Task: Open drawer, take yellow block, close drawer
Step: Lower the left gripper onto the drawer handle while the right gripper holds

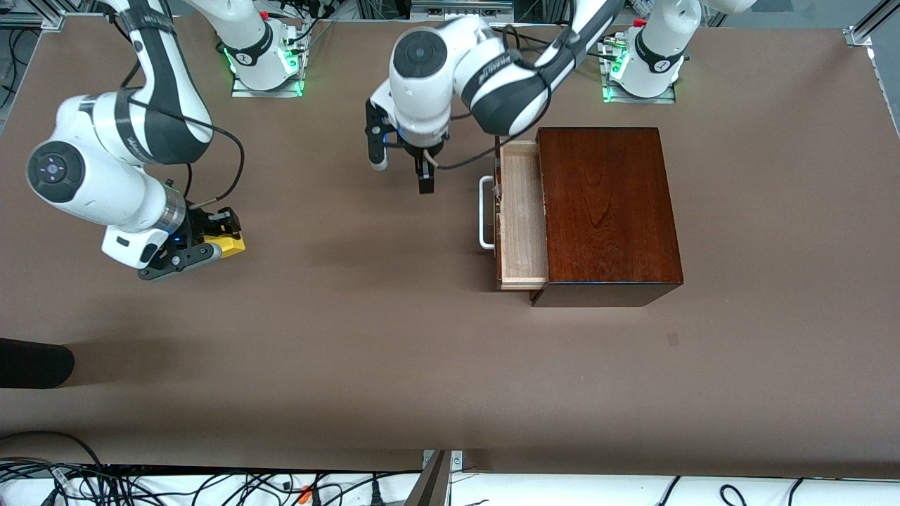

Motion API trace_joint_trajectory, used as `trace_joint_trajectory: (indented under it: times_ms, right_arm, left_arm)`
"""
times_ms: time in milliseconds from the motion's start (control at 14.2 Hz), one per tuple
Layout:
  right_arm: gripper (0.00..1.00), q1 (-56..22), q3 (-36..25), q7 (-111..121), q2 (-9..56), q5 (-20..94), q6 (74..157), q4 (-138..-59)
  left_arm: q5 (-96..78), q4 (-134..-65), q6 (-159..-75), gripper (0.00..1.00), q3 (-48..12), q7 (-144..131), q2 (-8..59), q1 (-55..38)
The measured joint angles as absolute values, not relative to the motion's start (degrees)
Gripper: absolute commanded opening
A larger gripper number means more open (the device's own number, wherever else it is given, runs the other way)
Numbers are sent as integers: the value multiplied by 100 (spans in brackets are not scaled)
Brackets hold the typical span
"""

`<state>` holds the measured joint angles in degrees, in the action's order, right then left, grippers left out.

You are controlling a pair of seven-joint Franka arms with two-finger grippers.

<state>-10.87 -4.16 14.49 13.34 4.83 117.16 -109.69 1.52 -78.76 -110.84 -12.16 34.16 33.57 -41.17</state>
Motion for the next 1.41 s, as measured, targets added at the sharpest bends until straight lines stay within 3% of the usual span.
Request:
trace_joint_trajectory:
  times_ms: [353,1341,1412]
  right_arm:
    - [19,-1063,-416,1139,1411,536,13010,-12088]
    - [27,-1062,-407,241,2061,539,13349,-12260]
    - [33,-1062,-407,241,2064,539,13350,-12260]
  left_arm:
    - [500,-7809,-10861,100,-1119,4423,3415,-3632]
    - [1064,-8203,-10299,100,-1117,4400,3500,-3607]
    - [1150,-8203,-10229,100,-1117,4397,3495,-3605]
